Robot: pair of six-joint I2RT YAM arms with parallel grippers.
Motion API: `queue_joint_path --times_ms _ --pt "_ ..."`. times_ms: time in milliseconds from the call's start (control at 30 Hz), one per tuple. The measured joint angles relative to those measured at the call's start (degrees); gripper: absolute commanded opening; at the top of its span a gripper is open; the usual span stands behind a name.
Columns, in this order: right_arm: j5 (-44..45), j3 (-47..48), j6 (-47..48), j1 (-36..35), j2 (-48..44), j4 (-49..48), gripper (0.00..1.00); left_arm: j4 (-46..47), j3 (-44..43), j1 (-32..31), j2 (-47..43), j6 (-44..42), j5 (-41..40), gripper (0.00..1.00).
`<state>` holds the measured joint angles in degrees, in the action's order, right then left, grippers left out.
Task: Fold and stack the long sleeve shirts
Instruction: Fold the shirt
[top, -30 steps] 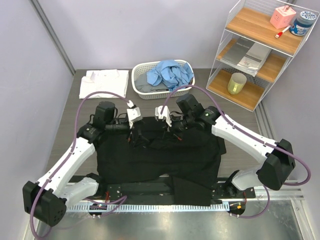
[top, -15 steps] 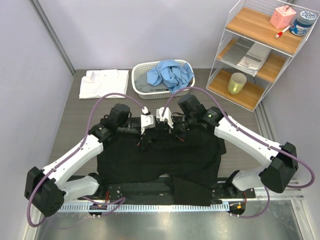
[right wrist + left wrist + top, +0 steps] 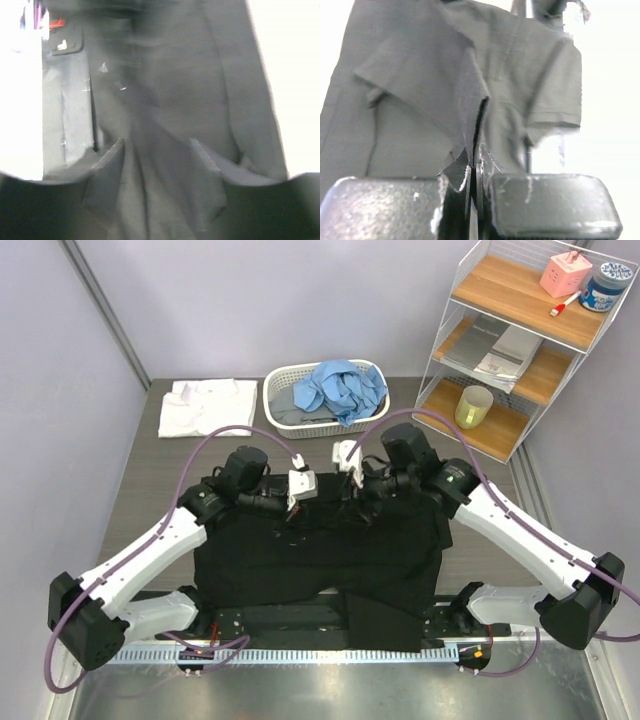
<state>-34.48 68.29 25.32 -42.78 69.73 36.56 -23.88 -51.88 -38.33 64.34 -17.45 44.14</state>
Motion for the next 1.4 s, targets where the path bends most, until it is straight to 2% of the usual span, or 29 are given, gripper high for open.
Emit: queue_joint_path --times_ms 100,167,367,533,600,767,867,967,1167,1400 --pt "-0.2 0.0 -4.85 5.57 -0.17 -2.03 0.73 -9.11 -5.84 -3.67 -0.94 -2.38 -0.44 0.0" --pt "-0.42 0.0 -8.15 10.62 -0.15 -2.82 0.73 -15.3 -10.91 -8.5 -0.46 -2.93 -1.18 0.0" --pt "-2.1 0.33 -15.47 22.8 2.08 -3.04 0.72 -26.58 -21.66 -18.49 2.97 -0.9 -0.81 0.0" --pt "-4.04 -0.04 -16.5 24.65 6.64 -0.85 0.67 -36.3 -26.95 -28.48 7.74 -3.34 -4.66 0.0" --pt "-4.81 -1.36 -16.48 24.63 8.39 -0.61 0.64 -40.63 -28.11 -30.6 9.27 -4.57 -6.34 0.0" --pt "-5.35 -3.45 -15.93 24.63 13.49 0.42 0.59 -44.33 -28.76 -30.03 10.75 -5.86 -10.91 0.06" --pt "-5.01 -3.89 -15.82 24.52 17.38 -0.39 0.55 -44.28 -28.76 -29.09 10.29 -5.84 -12.26 0.01" --pt "-4.0 -4.37 -16.04 24.02 21.81 -1.97 0.53 -43.12 -28.26 -25.77 10.19 -4.87 -11.04 0.0" --pt "-2.05 -4.55 -15.56 23.23 28.87 -2.32 0.6 -35.23 -24.15 -3.45 10.97 -0.44 -8.04 0.01" --pt "2.1 -3.52 -11.89 24.02 28.94 1.03 0.63 -27.85 -15.67 16.46 15.47 0.37 -6.8 0.0"
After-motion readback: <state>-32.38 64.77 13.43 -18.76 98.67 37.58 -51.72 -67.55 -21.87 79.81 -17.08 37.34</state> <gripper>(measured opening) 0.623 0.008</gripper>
